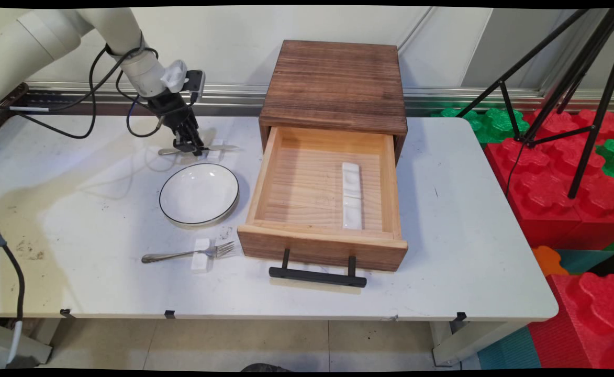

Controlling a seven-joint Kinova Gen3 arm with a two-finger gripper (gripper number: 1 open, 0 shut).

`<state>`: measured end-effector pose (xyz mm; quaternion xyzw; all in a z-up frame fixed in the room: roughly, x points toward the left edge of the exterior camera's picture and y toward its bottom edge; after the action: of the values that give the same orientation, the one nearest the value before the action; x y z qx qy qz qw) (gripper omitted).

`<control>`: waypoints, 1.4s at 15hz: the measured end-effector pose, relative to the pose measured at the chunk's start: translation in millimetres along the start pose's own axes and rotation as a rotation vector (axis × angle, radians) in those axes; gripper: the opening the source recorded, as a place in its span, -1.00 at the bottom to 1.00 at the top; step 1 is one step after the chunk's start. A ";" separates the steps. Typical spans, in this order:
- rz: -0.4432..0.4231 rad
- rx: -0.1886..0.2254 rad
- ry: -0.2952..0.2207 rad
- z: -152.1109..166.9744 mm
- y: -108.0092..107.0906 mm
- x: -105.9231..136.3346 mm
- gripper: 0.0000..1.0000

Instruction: Pick up the knife from the left of the white plate, then place the picked object into the drawer

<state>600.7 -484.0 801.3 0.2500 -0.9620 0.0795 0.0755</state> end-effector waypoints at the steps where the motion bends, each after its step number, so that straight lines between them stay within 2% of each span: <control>1: 0.001 -0.001 0.000 0.1 0.7 -0.2 -1.00; 5: -0.001 0.001 0.000 -2.4 5.5 -1.6 -1.00; 9: -0.041 0.033 0.007 -9.0 8.1 -2.8 -1.00; 13: -0.138 0.110 0.022 -29.0 11.1 -7.0 -1.00; 16: -0.217 0.182 0.041 -52.9 14.4 -8.4 -1.00; 21: -0.310 0.274 0.078 -87.4 21.1 -4.1 -1.00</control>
<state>603.0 -447.2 883.4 0.3995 -0.8887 0.2067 0.0890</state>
